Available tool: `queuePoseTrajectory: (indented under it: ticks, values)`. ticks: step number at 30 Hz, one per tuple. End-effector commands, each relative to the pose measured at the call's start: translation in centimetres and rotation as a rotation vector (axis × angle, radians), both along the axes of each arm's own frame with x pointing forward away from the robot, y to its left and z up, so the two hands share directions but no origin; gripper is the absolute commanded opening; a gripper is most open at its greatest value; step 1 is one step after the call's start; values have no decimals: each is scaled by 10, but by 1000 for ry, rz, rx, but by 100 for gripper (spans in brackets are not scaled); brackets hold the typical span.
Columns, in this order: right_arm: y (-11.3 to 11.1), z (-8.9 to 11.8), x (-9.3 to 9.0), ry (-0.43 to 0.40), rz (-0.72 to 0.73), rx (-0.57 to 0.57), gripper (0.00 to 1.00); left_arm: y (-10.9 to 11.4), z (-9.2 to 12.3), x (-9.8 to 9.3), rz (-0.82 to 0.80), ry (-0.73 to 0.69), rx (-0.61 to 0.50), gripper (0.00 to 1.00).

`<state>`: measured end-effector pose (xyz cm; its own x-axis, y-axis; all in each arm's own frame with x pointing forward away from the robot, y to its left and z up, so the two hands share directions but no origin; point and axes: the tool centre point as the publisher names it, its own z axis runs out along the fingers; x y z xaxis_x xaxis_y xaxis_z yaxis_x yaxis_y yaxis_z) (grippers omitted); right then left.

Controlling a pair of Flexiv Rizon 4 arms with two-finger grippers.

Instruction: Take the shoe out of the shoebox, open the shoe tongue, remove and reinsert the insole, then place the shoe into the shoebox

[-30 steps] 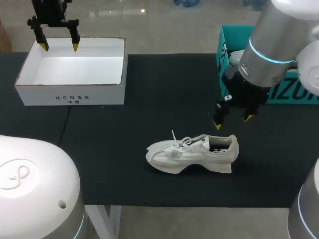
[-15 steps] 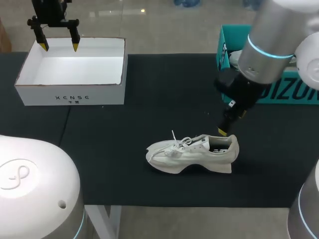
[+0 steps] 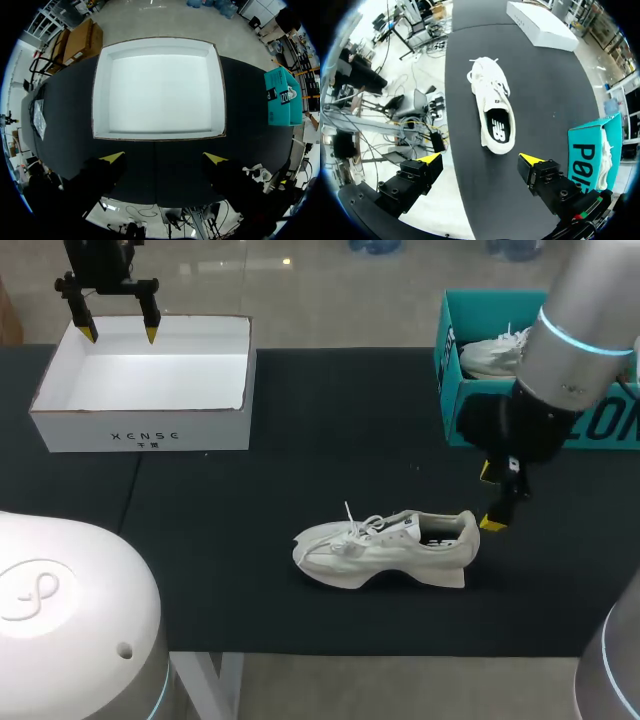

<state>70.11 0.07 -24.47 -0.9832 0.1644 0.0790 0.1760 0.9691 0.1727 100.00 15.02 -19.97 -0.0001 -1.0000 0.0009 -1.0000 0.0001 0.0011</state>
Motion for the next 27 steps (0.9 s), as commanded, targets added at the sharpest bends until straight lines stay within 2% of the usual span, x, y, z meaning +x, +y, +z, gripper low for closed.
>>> queuePoseTrajectory:
  ticks: [1,2,27]
  values:
    - [-23,2,-16,-61,191,111,100,0,0,0,0,0,0,100]
    - [-22,4,-17,-83,199,121,100,0,0,0,0,0,0,100]
    - [-22,4,-17,-83,199,121,100,0,0,0,0,0,0,100]
